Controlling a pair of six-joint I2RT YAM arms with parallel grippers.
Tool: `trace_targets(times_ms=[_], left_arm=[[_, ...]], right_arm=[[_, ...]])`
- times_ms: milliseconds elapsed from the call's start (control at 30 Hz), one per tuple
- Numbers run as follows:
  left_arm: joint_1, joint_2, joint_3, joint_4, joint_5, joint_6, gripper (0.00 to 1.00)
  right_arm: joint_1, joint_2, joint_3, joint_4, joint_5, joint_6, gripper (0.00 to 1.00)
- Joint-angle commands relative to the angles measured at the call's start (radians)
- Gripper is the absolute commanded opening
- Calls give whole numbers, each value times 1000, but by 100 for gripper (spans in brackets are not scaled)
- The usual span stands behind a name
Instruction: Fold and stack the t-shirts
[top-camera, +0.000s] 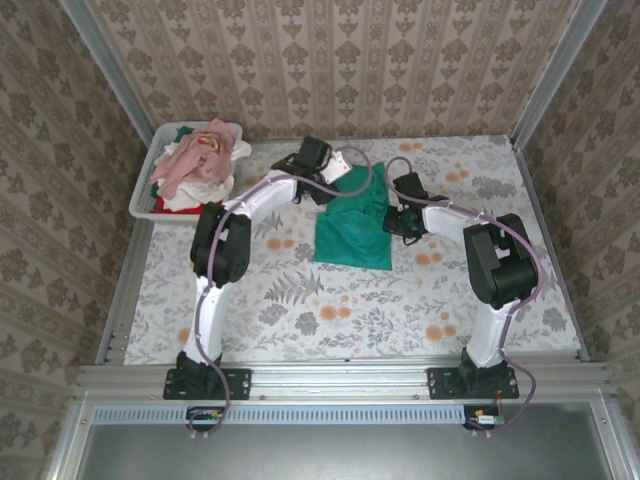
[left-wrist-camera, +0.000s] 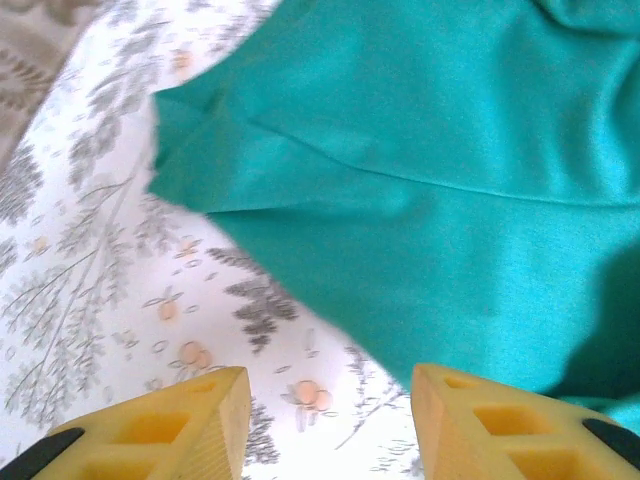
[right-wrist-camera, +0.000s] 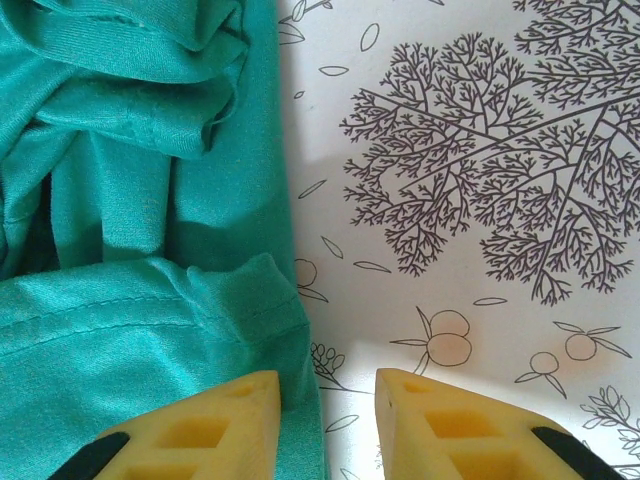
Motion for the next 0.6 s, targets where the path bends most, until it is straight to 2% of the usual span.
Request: trace_targets(times_ms=[0, 33, 167, 200, 333, 367, 400, 467, 567], left_arm=[[56, -20, -13, -43, 83, -178, 54], [71, -54, -51, -36, 132, -215, 55], [132, -249, -331, 150, 365, -383, 81], [131, -287, -407, 206, 409, -440, 83], [97, -415, -675, 355, 488, -638, 83], [97, -435, -735, 390, 480, -670, 82], [60, -449, -780, 411, 468, -704, 81], [37, -462, -847, 465, 489, -748, 78], [0, -471, -893, 473, 453, -769, 78]], right_arm=[[-1, -26, -15, 12, -16, 15, 33], [2, -34, -19, 19, -18, 13, 33], [2, -20, 6, 16, -20, 7, 34], [4, -3, 22, 10, -25, 6, 34], [8, 38, 41, 12, -29, 18, 33], [9, 39, 34, 20, -28, 23, 31], [9, 39, 29, 23, -27, 26, 29], [10, 30, 22, 14, -26, 30, 21], [12, -9, -12, 12, -18, 26, 15]])
